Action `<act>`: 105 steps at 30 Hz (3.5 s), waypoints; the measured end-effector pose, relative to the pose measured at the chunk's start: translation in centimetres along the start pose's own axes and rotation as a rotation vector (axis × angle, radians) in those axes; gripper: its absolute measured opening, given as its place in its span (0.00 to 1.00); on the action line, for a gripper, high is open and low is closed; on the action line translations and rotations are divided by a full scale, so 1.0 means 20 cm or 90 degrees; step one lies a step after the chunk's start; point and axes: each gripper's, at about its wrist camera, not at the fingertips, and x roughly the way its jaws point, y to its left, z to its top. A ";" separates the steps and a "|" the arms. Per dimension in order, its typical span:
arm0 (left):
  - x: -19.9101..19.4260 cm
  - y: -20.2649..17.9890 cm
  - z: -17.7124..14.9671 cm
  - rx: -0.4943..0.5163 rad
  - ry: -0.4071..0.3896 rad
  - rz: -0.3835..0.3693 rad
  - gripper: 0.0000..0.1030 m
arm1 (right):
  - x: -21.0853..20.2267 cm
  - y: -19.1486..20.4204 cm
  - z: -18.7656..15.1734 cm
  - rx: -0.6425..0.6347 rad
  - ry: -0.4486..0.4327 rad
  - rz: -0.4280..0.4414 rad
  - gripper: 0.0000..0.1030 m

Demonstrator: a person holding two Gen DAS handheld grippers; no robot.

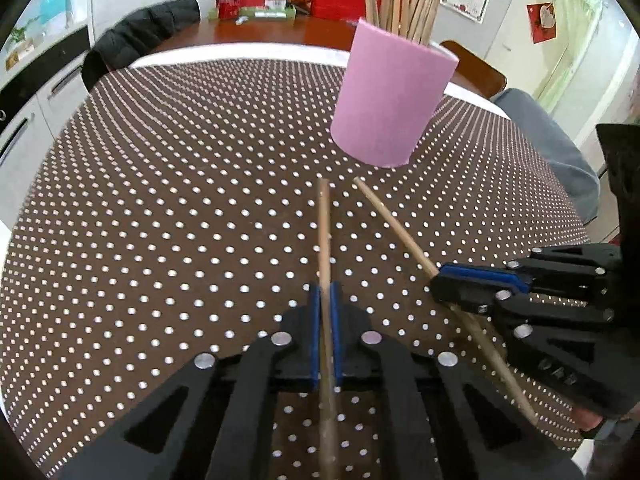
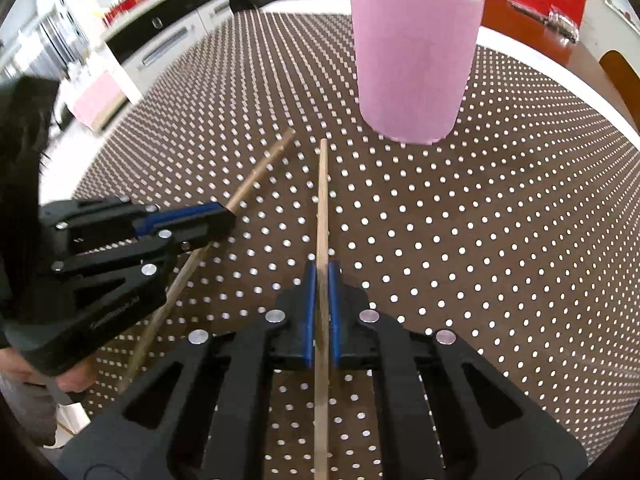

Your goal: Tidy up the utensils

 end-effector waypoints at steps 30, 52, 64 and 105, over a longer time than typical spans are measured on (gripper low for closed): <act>-0.65 -0.11 0.11 0.009 -0.309 -0.042 0.05 | -0.60 -0.09 0.08 0.044 -0.291 0.079 0.06; -0.93 -0.38 0.79 0.106 -0.602 -0.111 0.05 | -1.09 -0.20 0.55 0.008 -0.470 0.020 0.06; -0.54 -0.41 1.01 0.081 -0.580 -0.146 0.05 | -0.96 -0.35 0.75 0.011 -0.446 -0.003 0.06; -1.38 -0.43 -0.13 0.015 -0.464 0.191 0.92 | -1.21 0.04 -0.23 0.154 -0.467 -0.142 0.95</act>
